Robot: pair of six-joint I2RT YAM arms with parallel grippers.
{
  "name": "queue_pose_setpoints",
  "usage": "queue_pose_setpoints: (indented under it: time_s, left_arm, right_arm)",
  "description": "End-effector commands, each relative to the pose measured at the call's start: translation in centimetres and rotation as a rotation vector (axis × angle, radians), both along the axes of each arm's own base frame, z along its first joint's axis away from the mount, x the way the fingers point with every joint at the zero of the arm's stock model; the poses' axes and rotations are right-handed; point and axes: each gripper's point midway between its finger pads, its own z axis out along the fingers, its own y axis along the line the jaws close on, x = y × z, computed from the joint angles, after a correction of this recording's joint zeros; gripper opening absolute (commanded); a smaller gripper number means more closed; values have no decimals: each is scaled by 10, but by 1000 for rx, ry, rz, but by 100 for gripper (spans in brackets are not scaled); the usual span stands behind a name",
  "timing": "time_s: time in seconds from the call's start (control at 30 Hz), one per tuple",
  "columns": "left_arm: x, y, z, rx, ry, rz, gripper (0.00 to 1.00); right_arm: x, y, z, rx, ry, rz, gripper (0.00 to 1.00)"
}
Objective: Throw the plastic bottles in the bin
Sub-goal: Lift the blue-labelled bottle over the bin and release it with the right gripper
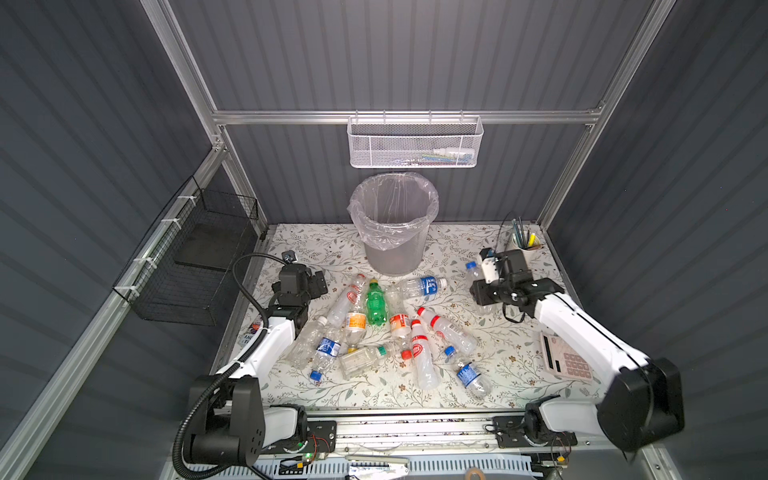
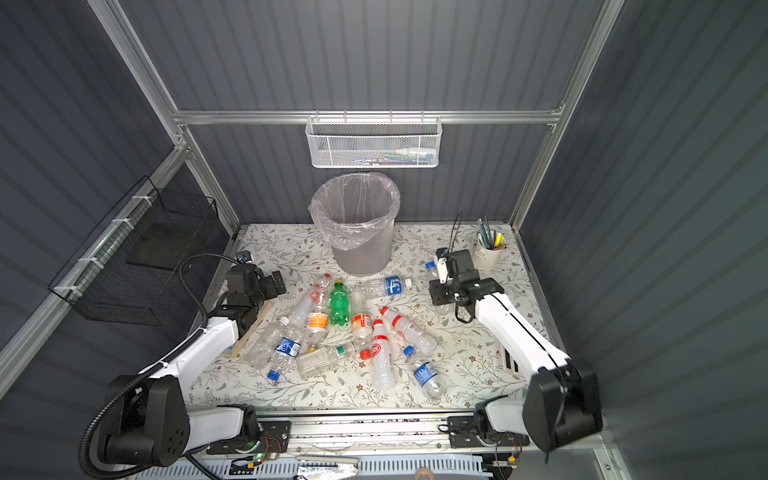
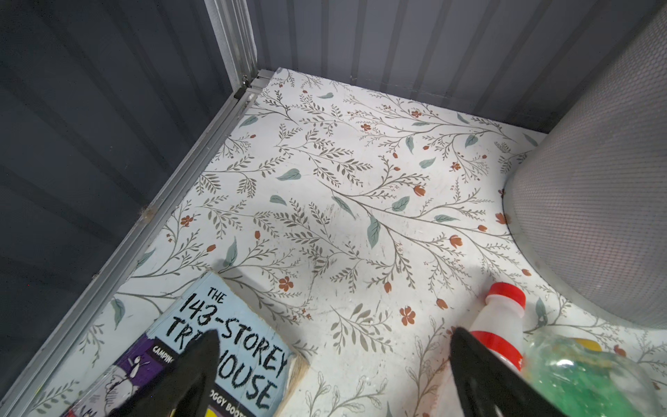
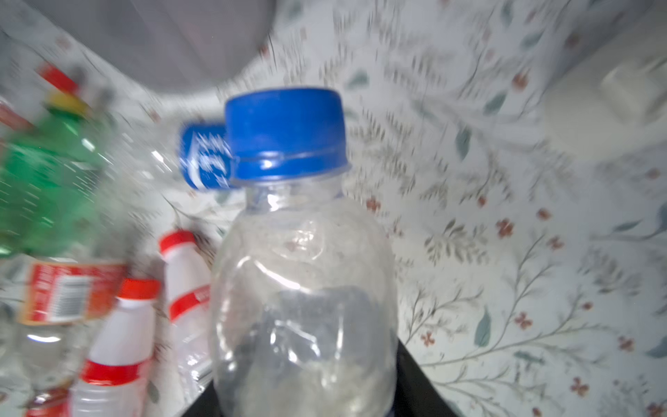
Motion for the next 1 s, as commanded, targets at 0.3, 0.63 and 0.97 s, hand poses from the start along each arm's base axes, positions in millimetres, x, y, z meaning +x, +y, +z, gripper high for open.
queue_pose_setpoints:
  time_s: [0.3, 0.63, 0.97]
  left_arm:
    - [-11, 0, 2, -32, -12, 15, 99]
    - [-12, 0, -7, -50, 27, 32, 99]
    - [-15, -2, -8, -54, 65, 29, 99]
  right_arm:
    - [27, 30, 271, 537, -743, 38, 47]
    - [134, 155, 228, 532, -370, 253, 56]
    - [142, 119, 237, 275, -372, 74, 99]
